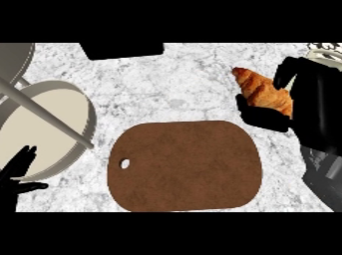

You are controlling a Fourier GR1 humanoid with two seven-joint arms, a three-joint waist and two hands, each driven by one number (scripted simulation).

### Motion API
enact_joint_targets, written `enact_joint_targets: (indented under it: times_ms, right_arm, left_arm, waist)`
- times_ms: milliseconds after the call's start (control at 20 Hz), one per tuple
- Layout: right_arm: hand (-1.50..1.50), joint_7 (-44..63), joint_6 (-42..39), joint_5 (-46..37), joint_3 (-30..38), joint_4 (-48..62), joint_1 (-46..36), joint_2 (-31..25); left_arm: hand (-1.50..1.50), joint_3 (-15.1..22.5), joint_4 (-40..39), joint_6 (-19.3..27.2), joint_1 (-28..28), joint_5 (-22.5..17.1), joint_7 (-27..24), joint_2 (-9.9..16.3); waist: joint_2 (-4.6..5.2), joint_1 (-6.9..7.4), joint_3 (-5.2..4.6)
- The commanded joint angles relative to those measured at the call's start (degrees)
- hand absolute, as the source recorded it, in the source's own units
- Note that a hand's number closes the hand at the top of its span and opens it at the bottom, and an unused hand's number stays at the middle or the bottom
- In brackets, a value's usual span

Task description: Pick the croissant from the cutting board and place it in the pot

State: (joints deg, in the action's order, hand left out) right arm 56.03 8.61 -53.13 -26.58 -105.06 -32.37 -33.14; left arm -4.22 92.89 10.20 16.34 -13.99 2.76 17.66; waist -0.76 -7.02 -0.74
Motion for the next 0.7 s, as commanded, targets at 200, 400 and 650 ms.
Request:
enact_joint_targets:
  times_ms: [200,400,650]
  right_arm:
    - [1.5,-7.06,4.7,6.8,10.41,-0.55,10.62,-9.25]
    - [1.5,-12.88,7.18,11.01,14.99,2.84,14.01,-11.86]
    - [1.5,-21.12,10.47,15.44,18.76,7.33,17.31,-13.13]
  left_arm:
    - [0.0,-0.82,7.23,-0.08,-11.47,-0.8,-3.79,-0.15]
    - [0.0,-0.71,7.04,-0.43,-11.9,-0.65,-4.58,-0.62]
    - [0.0,0.48,6.93,-0.46,-13.6,0.02,-3.57,-1.31]
  waist:
    - [0.15,-1.01,1.2]
    - [0.55,-0.42,1.2]
    - [0.97,0.45,1.22]
